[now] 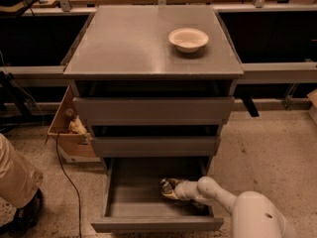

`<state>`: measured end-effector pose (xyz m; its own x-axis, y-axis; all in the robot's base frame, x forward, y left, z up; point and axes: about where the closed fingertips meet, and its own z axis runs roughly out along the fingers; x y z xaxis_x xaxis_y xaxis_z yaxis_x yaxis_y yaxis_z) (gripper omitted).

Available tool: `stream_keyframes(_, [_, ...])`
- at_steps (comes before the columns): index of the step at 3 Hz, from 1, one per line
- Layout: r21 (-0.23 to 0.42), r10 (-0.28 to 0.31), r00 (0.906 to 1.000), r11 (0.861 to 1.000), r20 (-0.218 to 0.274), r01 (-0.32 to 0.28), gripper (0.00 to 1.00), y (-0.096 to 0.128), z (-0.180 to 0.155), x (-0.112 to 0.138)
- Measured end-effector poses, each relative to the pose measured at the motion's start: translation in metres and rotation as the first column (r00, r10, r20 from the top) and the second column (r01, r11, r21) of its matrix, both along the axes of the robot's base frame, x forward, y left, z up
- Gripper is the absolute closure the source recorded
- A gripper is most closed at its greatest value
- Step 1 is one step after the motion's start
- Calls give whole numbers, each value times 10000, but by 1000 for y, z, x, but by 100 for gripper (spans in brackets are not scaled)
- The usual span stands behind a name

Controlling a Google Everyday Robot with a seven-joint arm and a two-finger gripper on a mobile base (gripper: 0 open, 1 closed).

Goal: Place redbull can into bottom drawer

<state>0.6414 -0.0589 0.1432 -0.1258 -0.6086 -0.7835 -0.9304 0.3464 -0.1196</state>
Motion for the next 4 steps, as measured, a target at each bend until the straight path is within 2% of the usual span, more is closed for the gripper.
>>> stream_keyframes(1, [72,134,9999,9999,-55,-134,5,3,-4,-2])
stream_keyframes(2, [172,270,9996,9995,-76,-268,0,6,-5,-3])
stream_keyframes(3, [485,331,9994,9983,-17,-330,0,6,2,-4])
stream_keyframes(4, [1720,-101,9999,9851,100,83,0,-29,41,-10])
